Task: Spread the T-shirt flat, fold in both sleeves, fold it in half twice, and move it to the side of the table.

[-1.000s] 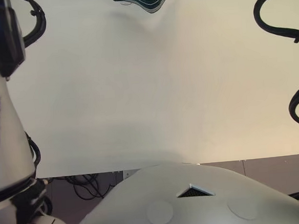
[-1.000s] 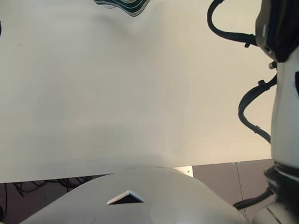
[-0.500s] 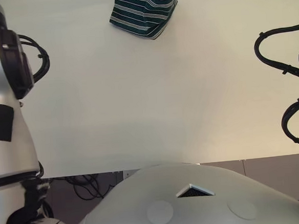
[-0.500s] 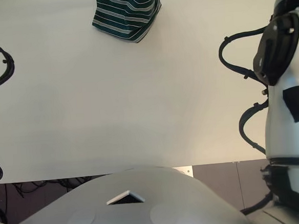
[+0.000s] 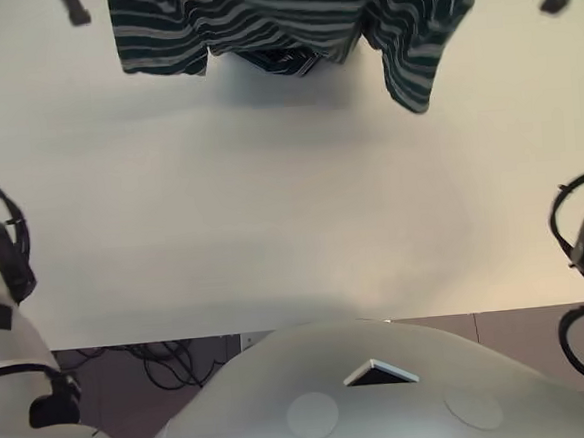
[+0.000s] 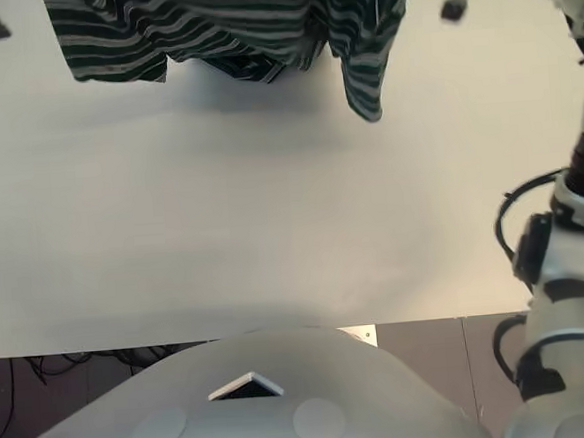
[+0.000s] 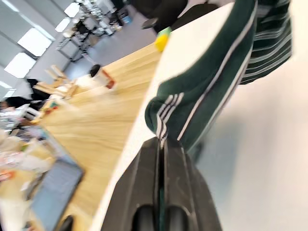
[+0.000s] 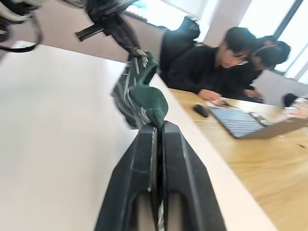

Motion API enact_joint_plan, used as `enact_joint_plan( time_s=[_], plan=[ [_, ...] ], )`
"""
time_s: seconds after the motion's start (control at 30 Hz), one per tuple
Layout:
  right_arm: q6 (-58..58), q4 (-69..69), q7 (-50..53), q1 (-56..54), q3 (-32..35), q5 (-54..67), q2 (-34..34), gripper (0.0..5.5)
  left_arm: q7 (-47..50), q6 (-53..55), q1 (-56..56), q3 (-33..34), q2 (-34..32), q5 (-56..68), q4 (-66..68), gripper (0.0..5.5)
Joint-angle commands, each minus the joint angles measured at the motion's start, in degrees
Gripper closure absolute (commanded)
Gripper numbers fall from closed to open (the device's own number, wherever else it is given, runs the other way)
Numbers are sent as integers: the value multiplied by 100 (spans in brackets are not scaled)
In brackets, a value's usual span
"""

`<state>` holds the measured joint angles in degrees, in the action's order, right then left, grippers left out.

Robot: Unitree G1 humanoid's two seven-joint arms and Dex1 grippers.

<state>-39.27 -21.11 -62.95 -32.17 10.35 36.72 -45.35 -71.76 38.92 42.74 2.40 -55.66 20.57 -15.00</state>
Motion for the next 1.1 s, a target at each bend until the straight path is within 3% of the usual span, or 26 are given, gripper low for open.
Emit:
enact_joint_plan(
  time_s=[0.03, 0.1, 0.23, 0.33, 0.4, 0.43, 0.63, 0.7, 0.8, 0.9, 0.97, 1.1],
  plan=[
    [-993, -1324, 122, 1253, 614, 1036, -457, 550, -198, 1664, -1408, 661, -460, 1583, -1804, 549],
    [-1160, -1796, 337, 2044, 648, 1098, -476, 550, -161, 1781, -2370, 623, -690, 1673, -2320, 549],
    [-799, -2500, 994, 3999, -379, 51, -337, 550, 346, 572, -4951, -755, -1561, -57, -2796, 549],
    [-619, -2627, 1368, 4808, -782, -327, -184, 550, 700, 13, -5864, -1298, -1786, -822, -2947, 549],
    [-731, -2641, 1483, 5176, -713, -175, -123, 550, 767, -252, -6215, -1375, -1878, -1025, -2998, 549],
    [-786, -2605, 1480, 5328, -642, -92, -161, 524, 768, -291, -6270, -1332, -1819, -965, -3018, 550],
    [-961, -2373, 807, 5724, 440, 683, -707, 430, 709, 321, -5981, -674, -1345, 284, -3323, 459],
    [-1026, -1949, 932, 5085, 898, 1126, -611, 405, 503, 592, -5571, 61, -1155, 1228, -3007, 438],
    [-1044, -991, 1720, 3566, 1067, 1639, -19, 374, 563, 1008, -4306, 797, -646, 2586, -1969, 409],
    [-698, -131, 2309, 2540, 628, 1171, 469, 374, 813, 1091, -3356, 851, -346, 2752, -954, 409],
    [-393, 635, 2759, 1919, 48, 423, 802, 374, 1509, 1013, -2583, 641, 191, 2424, -188, 409],
    [801, 2859, 3214, 775, -1177, -1138, 1779, 374, 3339, -664, -1234, -923, 1418, -238, 1884, 409]
  ],
)
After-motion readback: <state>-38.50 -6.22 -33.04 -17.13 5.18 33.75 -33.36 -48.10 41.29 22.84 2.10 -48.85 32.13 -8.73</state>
